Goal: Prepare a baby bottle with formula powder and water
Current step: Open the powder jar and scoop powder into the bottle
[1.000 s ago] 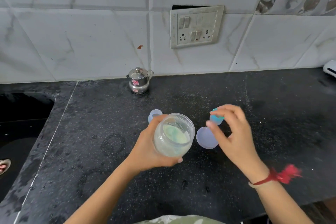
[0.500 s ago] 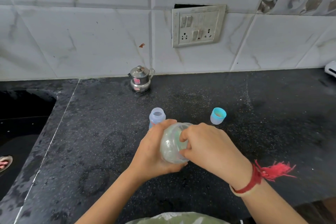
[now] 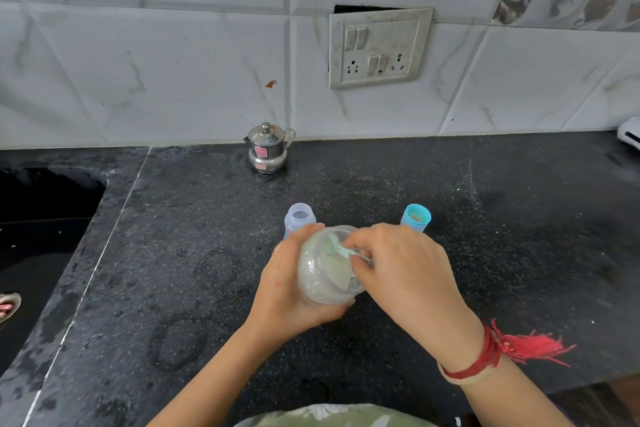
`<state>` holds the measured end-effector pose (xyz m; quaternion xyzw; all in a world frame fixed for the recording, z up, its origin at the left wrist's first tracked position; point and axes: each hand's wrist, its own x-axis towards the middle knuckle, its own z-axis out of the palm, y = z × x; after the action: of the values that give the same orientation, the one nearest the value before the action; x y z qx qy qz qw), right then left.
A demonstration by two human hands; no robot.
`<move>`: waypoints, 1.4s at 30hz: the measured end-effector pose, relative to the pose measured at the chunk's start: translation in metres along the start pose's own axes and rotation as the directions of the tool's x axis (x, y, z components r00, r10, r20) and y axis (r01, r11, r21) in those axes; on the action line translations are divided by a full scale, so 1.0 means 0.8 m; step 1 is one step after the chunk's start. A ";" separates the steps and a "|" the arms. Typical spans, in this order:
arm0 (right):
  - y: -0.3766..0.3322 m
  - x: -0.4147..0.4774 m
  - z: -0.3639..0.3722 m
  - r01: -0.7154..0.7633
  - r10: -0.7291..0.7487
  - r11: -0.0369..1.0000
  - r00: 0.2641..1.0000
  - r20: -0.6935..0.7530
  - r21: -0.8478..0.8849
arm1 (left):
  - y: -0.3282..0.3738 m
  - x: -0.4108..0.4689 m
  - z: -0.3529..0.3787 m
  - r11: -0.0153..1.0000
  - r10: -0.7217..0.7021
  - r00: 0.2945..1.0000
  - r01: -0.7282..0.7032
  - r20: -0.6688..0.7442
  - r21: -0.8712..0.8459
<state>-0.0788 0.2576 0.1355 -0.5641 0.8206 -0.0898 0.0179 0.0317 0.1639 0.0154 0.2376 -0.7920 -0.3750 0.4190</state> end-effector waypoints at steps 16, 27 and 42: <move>-0.009 0.004 0.024 -0.105 0.107 0.953 0.994 0.008 0.286 | 0.001 -0.001 -0.002 0.999 -0.034 0.999 0.034 0.003 -0.011; 0.019 0.010 0.031 -0.097 0.151 0.809 0.987 -0.047 0.580 | 0.003 0.000 -0.005 0.990 -0.126 0.992 0.125 -0.009 -0.071; 0.054 0.057 0.019 -0.137 0.293 0.299 0.955 0.046 0.944 | -0.012 -0.019 -0.020 0.936 -0.323 0.944 0.307 -0.071 -0.173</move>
<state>-0.1333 0.2282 0.1163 -0.3268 0.6840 -0.5810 0.2963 0.0538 0.1625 0.0062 0.3453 -0.6895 -0.4874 0.4096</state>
